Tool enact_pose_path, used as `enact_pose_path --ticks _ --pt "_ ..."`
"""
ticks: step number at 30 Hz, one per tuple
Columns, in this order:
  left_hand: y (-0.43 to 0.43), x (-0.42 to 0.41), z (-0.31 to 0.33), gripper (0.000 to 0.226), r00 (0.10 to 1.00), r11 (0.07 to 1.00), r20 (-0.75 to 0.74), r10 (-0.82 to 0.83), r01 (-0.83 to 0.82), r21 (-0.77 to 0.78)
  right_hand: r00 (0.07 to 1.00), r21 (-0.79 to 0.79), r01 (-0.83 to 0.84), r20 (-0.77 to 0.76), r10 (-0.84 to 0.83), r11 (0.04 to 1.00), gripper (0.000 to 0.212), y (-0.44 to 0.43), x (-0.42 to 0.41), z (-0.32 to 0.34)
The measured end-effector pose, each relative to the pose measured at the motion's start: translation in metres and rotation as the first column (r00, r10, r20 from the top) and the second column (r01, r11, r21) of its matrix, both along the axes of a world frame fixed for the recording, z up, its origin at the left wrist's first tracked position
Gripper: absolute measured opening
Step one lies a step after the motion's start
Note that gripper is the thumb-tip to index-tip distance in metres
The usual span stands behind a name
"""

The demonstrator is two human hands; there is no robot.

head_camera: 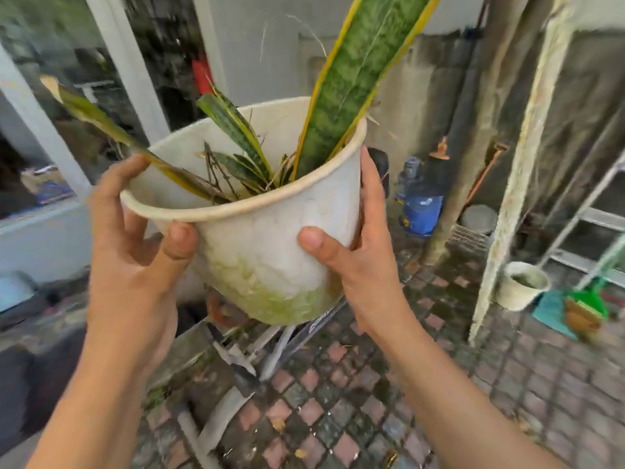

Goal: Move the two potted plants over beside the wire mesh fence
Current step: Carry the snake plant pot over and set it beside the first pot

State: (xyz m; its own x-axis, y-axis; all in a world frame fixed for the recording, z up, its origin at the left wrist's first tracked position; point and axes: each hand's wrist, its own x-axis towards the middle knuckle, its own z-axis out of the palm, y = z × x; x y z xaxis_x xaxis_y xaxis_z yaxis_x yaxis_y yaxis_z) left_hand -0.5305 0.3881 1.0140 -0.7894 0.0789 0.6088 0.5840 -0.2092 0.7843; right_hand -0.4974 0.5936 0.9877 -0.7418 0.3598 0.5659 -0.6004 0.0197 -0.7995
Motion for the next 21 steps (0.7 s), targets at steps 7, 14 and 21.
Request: enact_pose_path --ticks 7,14,21 --pt "0.176 -0.029 -0.017 0.088 0.946 0.953 0.117 -0.303 0.297 0.067 0.957 0.002 0.29 0.024 -0.29 0.957 0.112 0.157 0.026 -0.011" --pt "0.334 -0.043 -0.032 0.091 0.858 0.871 0.151 -0.492 0.481 0.103 0.871 0.056 0.476 0.105 -0.48 0.878 0.116 0.295 0.057 -0.028" --pt "0.465 -0.057 -0.053 0.097 0.733 0.762 0.214 -0.646 0.636 0.125 0.805 0.051 0.574 0.147 -0.574 0.818 0.108 0.403 0.072 -0.041"
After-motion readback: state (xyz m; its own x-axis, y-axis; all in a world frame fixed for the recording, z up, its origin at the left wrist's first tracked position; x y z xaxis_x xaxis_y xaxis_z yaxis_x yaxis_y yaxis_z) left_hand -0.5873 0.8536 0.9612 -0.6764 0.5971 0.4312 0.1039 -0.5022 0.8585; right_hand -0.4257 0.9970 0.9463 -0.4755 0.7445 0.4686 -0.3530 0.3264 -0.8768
